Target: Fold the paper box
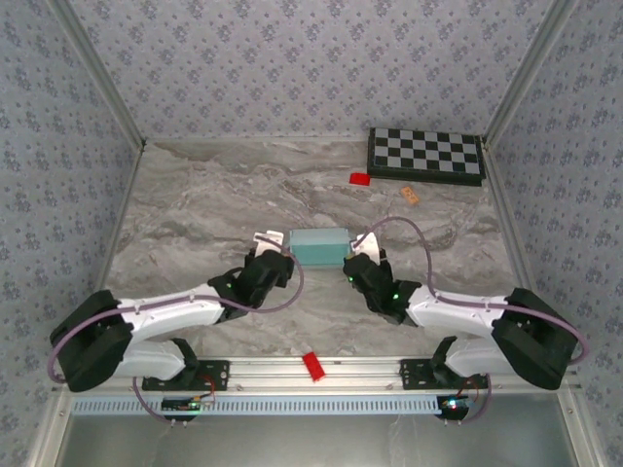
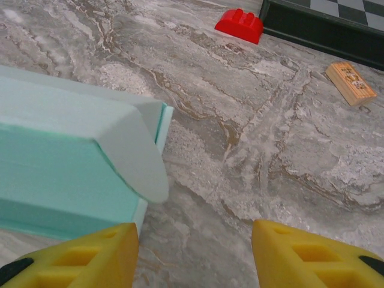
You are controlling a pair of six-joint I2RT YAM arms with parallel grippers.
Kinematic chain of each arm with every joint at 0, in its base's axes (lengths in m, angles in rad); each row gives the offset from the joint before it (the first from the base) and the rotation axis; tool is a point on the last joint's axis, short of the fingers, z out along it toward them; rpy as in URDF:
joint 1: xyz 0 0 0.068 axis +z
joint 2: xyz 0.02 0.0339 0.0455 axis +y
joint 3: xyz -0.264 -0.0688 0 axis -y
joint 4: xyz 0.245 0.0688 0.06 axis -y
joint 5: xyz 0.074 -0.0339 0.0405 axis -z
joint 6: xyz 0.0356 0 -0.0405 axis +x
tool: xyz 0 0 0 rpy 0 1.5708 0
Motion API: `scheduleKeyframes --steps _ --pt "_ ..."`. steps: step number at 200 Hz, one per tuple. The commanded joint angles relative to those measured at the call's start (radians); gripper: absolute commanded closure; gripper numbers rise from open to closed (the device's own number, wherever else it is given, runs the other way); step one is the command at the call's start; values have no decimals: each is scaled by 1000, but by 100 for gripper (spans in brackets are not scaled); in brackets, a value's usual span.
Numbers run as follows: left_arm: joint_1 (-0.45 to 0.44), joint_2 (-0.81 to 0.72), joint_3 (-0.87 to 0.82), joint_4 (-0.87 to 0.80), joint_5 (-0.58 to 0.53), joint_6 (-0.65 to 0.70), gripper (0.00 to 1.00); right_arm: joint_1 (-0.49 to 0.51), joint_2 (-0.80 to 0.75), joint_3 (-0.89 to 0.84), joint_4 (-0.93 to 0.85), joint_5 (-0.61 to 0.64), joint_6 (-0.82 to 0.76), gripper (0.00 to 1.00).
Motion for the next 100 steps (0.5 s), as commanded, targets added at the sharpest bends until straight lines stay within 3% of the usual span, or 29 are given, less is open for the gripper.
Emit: scheduleKeyframes --steps 1,30,54,74,100 --pt "-5 -60 -24 -121 -96 1 39 -12 -47 -25 -112 -13 44 46" --pt "15 -85 7 -278 -205 -92 34 -63 -91 -33 -190 -1 83 47" --pt "63 -82 41 -341 -204 -135 34 -153 -116 -8 -273 -41 134 47" --pt "121 -82 77 -364 -154 -143 33 -248 -131 26 -310 -143 132 48" --pt "227 -77 132 -365 2 -139 32 -356 -127 96 -339 -334 104 48"
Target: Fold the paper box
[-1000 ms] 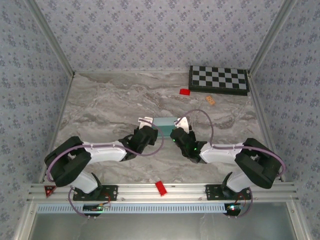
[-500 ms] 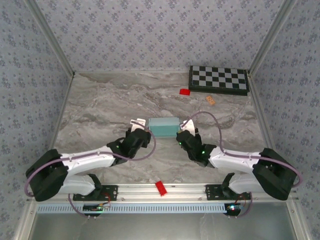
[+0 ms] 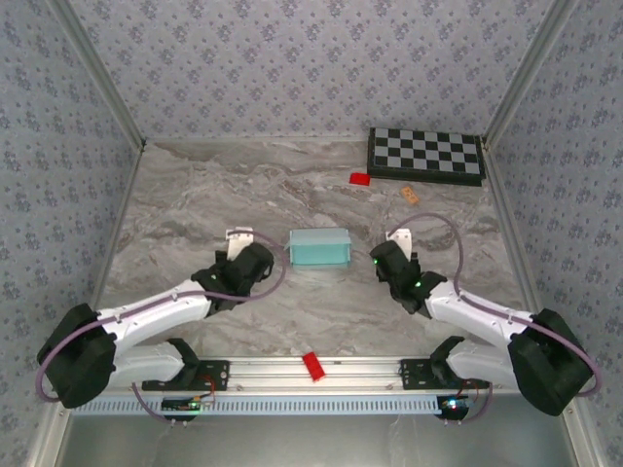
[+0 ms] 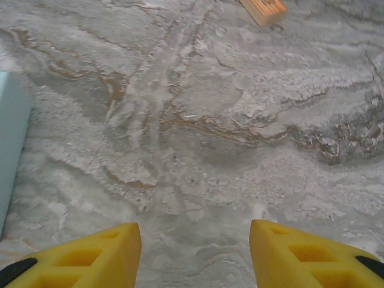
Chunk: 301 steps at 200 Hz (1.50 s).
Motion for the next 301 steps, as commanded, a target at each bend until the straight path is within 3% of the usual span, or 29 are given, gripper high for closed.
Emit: scheduleKeyframes --steps 1,33,57,131,230,301 --pt "75 -6 76 -39 120 -25 32 -75 -14 82 -68 -195 5 48" --pt "212 40 166 -24 413 -22 31 -168 55 210 -107 -437 -31 48" --pt "251 111 262 -36 580 -19 31 -198 125 310 -108 -565 -86 49" --pt "255 274 399 -11 838 -3 35 -208 293 451 -107 -745 -100 52" --pt "255 383 426 6 954 16 39 -202 362 461 -98 -814 -122 53" --pt "251 428 394 25 957 2 42 -191 408 438 -87 -799 -117 53"
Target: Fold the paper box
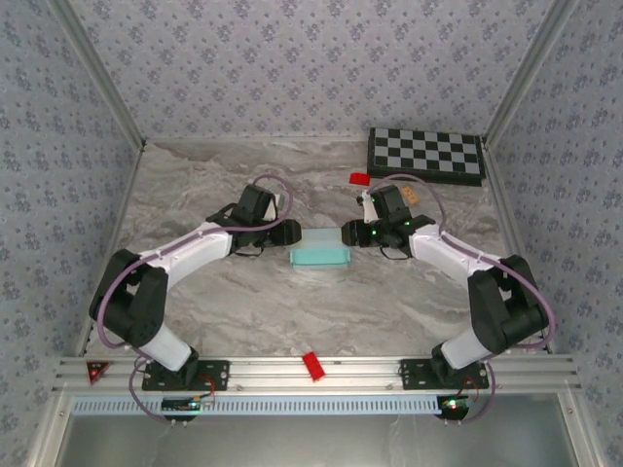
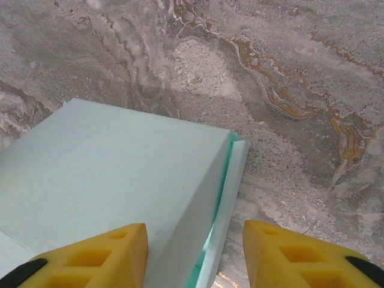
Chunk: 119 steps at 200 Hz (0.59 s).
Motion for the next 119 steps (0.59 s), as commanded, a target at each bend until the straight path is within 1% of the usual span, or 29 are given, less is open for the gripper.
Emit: scheduleKeyframes --steps 1,71,119 --pt "1 19 -3 24 21 5 42 7 26 8 -10 -3 -10 53" --pt "-7 84 -25 49 20 -13 45 11 94 -13 21 -9 7 54" --pt "-12 125 -29 65 20 -27 51 12 133 -17 32 -6 18 57"
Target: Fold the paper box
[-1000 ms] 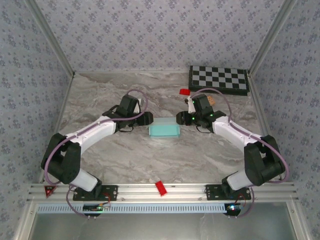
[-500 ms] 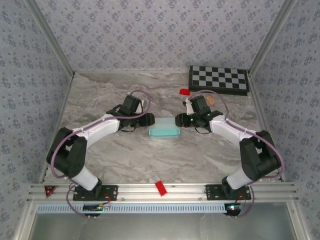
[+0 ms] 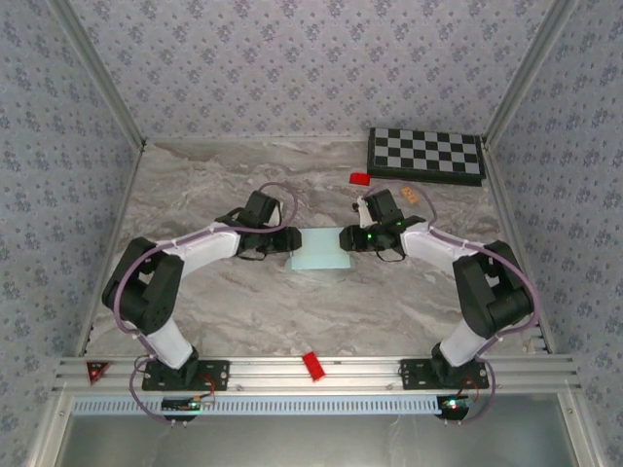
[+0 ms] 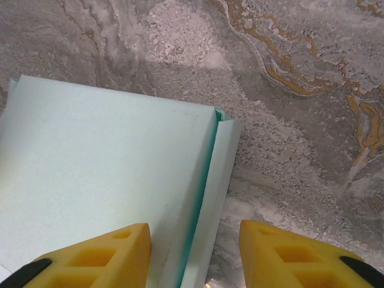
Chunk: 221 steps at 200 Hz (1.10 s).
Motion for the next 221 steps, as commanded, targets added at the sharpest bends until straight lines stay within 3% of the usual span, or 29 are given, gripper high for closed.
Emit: scheduleKeyframes --steps 1,45,78,125,221 --pt "-10 27 -9 20 10 -15 51 7 28 -15 2 -3 16 57" --pt "-18 41 -27 45 6 -30 56 8 64 -16 13 -6 21 66" --pt "-20 39 -44 44 -9 -40 62 13 87 -13 19 -7 28 68" --pt "-40 -8 -81 17 -70 -68 64 27 135 17 5 -5 8 70" --pt "-152 -127 -220 19 -193 -237 62 108 331 320 -203 128 -157 70"
